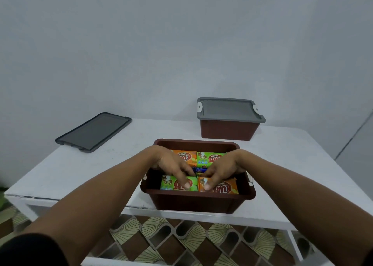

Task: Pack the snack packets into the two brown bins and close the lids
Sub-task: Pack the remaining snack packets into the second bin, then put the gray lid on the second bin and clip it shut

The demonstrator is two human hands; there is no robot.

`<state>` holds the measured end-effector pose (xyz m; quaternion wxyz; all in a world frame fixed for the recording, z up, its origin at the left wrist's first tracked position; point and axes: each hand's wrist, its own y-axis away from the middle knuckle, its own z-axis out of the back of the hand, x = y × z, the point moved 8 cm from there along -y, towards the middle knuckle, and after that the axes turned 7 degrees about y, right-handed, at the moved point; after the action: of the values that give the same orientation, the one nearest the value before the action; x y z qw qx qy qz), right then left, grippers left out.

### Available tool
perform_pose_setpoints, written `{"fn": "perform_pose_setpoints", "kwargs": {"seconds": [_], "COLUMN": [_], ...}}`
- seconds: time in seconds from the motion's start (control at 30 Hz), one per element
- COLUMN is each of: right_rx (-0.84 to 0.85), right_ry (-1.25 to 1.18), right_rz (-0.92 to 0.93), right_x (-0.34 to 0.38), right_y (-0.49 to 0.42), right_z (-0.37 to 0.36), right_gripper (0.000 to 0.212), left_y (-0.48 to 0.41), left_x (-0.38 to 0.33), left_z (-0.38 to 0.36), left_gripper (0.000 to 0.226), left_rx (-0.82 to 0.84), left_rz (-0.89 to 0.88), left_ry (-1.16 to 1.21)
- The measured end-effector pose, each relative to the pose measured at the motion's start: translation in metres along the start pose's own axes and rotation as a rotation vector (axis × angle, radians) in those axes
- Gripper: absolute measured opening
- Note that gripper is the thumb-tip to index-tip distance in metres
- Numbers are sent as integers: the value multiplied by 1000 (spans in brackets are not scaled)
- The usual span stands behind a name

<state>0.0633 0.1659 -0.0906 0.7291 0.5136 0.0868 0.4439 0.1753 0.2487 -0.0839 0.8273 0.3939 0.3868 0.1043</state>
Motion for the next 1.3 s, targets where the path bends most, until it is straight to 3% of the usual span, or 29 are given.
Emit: {"fn": "perform_pose_setpoints", "kwargs": {"seconds": [0.07, 0.17, 0.23, 0.3, 0.4, 0.53, 1.0, 1.3], "right_rx": [-39, -202, -487, -807, -1006, -1002, -886, -862], "right_ry": [-35, -58, -186, -423, -562, -539, -471, -516], "right_rz": [53, 140, 240, 335, 417, 451, 447, 338], "right_x": [6, 17, 28, 33, 49, 85, 239, 297], "right_y": [9, 30, 44, 61, 69, 56, -76, -172], "right_z": [15, 51, 88, 122, 147, 160, 235, 283], "right_gripper": [61, 42, 24, 13, 11, 11, 25, 13], "left_y": [16, 48, 73, 103, 138, 158, 202, 205], "left_x": [-11, -22, -26, -25, -5, 34, 243, 394], "left_z": [16, 49, 73, 96, 115, 121, 173, 209], "left_gripper": [58, 35, 22, 14, 23, 30, 38, 28], "left_rx": [-88, -277, -480, -785, -1114, -1211, -1290, -1296], "left_rz": [-90, -243, -363, -466, -520, -498, -415, -87], "left_ry": [64, 128, 227, 317, 404, 495, 685, 770]}}
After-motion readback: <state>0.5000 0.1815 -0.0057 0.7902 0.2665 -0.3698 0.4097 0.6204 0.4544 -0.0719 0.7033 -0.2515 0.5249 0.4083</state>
